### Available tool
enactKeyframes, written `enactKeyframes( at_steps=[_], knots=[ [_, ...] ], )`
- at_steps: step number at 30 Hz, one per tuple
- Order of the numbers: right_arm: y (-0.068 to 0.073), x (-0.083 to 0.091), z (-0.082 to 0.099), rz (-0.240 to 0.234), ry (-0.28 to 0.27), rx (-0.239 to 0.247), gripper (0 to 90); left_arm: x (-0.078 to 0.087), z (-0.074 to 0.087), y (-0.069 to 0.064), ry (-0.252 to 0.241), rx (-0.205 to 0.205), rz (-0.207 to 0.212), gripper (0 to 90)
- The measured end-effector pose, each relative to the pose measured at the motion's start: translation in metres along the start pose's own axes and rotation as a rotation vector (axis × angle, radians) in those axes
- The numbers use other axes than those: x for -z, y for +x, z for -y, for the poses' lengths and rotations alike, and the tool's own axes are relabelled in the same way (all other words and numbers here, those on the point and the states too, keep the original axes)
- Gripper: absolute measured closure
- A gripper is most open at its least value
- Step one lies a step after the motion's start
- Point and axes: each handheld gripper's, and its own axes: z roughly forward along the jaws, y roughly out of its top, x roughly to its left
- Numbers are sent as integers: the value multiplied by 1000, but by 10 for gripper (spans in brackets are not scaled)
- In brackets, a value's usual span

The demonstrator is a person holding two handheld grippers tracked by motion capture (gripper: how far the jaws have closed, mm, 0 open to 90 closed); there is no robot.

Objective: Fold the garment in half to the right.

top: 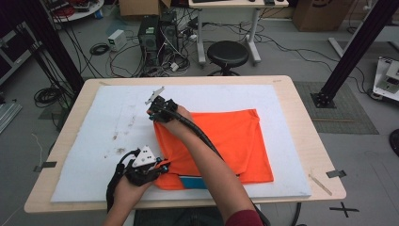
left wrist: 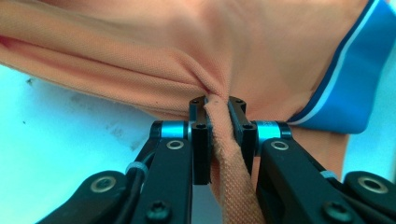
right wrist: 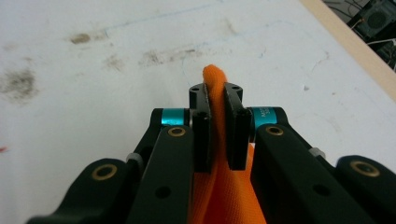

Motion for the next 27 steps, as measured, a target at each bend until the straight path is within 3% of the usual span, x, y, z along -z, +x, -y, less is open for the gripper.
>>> enactKeyframes(
  at_steps=[14,27],
  knots=[
    [-19,46,17,-22,-98,-55,842,1,-19,-11,-63,-3,72,814],
    [-39,86,32,1,-153,-79,841,-11,-58,-25,-95,-36,141,813]
  ],
)
